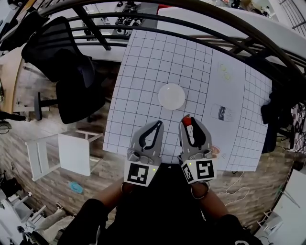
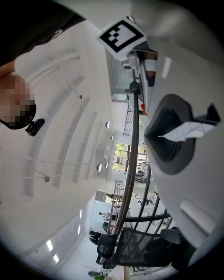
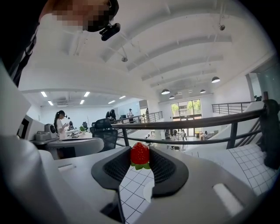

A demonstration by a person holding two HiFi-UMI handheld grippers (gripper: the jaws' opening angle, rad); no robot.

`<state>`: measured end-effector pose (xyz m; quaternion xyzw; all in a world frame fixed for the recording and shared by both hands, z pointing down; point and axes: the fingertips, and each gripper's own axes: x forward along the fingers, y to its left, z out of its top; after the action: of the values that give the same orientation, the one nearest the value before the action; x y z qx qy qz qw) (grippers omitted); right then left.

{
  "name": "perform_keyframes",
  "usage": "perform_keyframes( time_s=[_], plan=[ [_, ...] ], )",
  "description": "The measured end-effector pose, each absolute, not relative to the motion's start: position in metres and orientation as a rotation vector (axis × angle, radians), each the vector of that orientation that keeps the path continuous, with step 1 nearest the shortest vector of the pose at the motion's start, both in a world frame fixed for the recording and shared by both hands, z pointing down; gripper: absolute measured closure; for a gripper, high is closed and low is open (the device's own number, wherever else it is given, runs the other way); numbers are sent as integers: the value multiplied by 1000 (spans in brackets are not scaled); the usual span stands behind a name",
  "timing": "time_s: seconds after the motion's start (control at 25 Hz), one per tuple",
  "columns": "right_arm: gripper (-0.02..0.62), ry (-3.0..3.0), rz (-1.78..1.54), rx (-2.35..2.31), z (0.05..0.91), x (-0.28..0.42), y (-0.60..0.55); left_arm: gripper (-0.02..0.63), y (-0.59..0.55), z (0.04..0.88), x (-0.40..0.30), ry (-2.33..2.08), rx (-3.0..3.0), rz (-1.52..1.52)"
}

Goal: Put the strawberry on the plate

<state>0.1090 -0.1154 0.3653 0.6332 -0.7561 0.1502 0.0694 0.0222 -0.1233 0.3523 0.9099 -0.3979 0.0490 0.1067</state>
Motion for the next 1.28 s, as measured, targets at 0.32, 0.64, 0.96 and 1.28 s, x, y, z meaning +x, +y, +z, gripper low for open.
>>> perform_keyframes(
  time_s=[0.32, 0.64, 0.96, 1.28],
  plan=[
    [466, -2279, 465, 1842, 392, 105, -139, 595, -137, 370, 27, -1179, 2660, 172],
    [466, -2298, 488, 1769, 415, 98, -160, 595, -150, 383, 26, -1207, 2628, 212],
    [465, -2283, 535, 1691, 446, 98, -173, 595, -163, 404, 27, -1228, 2584, 257],
    [465, -2270, 561, 1641, 473, 102, -182, 595, -166, 412, 35, -1230, 2564, 263]
  ],
)
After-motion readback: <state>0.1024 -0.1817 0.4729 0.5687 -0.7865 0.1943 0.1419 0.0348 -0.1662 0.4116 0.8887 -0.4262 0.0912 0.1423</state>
